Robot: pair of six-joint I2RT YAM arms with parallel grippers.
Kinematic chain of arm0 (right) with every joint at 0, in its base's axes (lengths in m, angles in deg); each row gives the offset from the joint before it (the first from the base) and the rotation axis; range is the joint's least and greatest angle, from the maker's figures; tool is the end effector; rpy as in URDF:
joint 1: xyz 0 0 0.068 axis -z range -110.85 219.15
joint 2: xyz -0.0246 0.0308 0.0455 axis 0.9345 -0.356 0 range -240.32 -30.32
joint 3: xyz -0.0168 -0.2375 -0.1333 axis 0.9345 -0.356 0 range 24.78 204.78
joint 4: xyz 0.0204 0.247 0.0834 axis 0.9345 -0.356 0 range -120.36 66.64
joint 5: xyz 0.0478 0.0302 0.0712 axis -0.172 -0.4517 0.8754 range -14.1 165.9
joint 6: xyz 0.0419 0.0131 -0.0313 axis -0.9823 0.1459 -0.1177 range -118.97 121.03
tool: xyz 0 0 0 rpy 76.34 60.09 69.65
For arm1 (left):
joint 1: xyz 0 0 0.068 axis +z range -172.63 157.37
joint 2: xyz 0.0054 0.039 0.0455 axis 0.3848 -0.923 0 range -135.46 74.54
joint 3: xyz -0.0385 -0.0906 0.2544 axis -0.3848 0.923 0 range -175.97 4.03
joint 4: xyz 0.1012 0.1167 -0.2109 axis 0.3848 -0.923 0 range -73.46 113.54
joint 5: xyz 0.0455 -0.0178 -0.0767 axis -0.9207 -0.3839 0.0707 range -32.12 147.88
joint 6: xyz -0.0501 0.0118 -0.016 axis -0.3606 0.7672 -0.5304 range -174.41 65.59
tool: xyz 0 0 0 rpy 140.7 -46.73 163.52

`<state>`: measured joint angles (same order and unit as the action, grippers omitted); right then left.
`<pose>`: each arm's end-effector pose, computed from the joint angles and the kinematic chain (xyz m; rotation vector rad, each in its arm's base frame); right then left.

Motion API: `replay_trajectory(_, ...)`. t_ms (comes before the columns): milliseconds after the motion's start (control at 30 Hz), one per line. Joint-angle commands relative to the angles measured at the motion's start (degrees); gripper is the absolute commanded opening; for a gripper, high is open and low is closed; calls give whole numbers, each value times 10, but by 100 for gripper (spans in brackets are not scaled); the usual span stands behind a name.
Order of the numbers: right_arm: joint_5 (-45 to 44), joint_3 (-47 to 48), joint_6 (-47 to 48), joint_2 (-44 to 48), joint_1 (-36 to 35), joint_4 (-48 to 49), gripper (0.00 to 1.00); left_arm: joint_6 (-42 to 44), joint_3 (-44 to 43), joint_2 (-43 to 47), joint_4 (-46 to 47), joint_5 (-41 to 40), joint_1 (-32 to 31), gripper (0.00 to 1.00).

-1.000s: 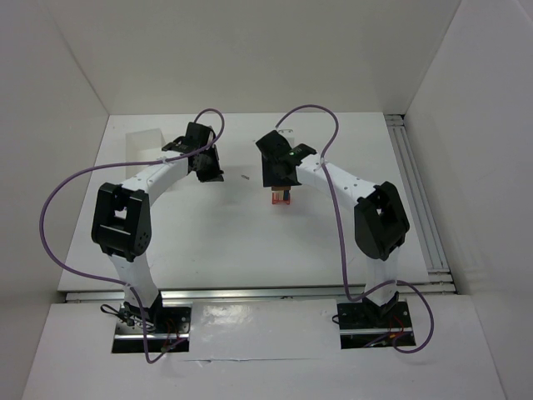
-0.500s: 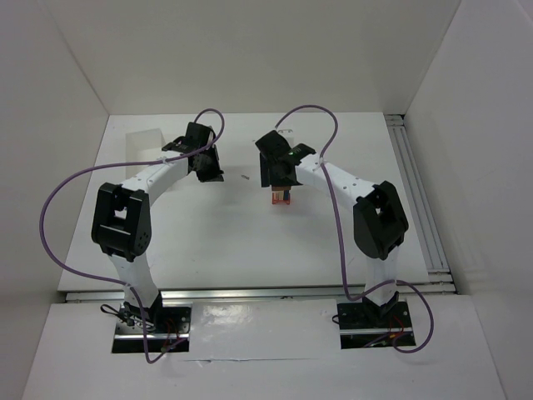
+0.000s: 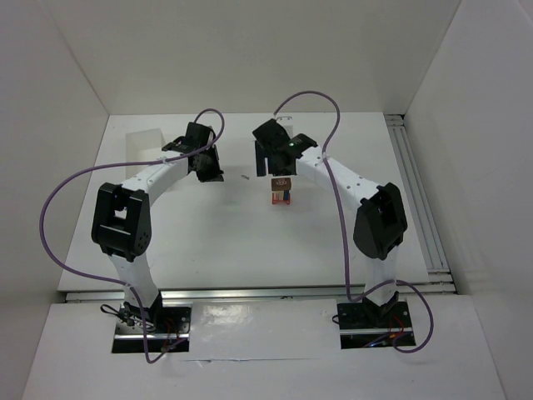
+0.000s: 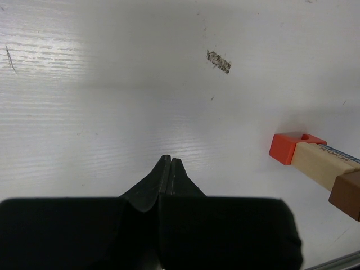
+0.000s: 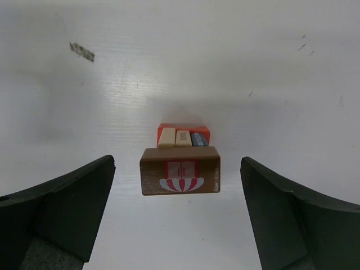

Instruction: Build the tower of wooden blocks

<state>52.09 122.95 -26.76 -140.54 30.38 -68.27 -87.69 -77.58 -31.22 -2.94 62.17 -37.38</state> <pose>0.3376 0.2527 0.2795 -0.0813 2.4437 -0.0329 0.3950 -0.1068 0.2374 -0.3704 2.4789 -0.4507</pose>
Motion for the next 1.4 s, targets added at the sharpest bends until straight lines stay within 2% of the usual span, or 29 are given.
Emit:
replay_trajectory(0, -84, 84, 9, 7, -6, -47, 100, 1, -2, 12, 11, 2, 3, 0)
replay_trajectory(133, -172, 120, 4, 47, 9, -59, 100, 1, 3, 25, 6, -4, 3, 0)
replay_trajectory(200, -183, 78, -3, 78, 44, -21, 100, 1, 3, 32, -1, -4, 3, 0)
replay_trajectory(367, -38, -44, -19, 185, 190, 45, 100, 1, 21, 83, -8, -20, 3, 0)
replay_trajectory(467, 14, -127, -25, 231, 230, 68, 100, 6, 37, 129, -8, -26, -2, 3)
replay_trajectory(533, 36, -173, -31, 247, 258, 68, 100, 21, 44, 171, -8, -39, -7, 14)
replay_trajectory(567, 44, -184, -31, 260, 267, 68, 100, 21, 54, 186, -8, -39, -7, 33)
replay_trajectory(633, 57, -213, -31, 271, 286, 74, 100, 30, 59, 217, -8, -58, -7, 56)
replay_trajectory(667, 57, -221, -31, 276, 286, 74, 100, 37, 65, 246, -8, -58, -7, 75)
replay_trajectory(700, 57, -236, -31, 285, 292, 74, 100, 37, 65, 259, -8, -58, -7, 77)
replay_trajectory(933, 69, -278, -37, 309, 302, 74, 100, 72, 85, 402, -62, -108, -7, 79)
replay_trajectory(1333, 83, -342, -42, 356, 302, 80, 100, 61, 153, 648, -118, -163, -7, 78)
replay_trajectory(1367, 83, -351, -42, 361, 302, 80, 100, 61, 160, 660, -118, -169, -7, 80)
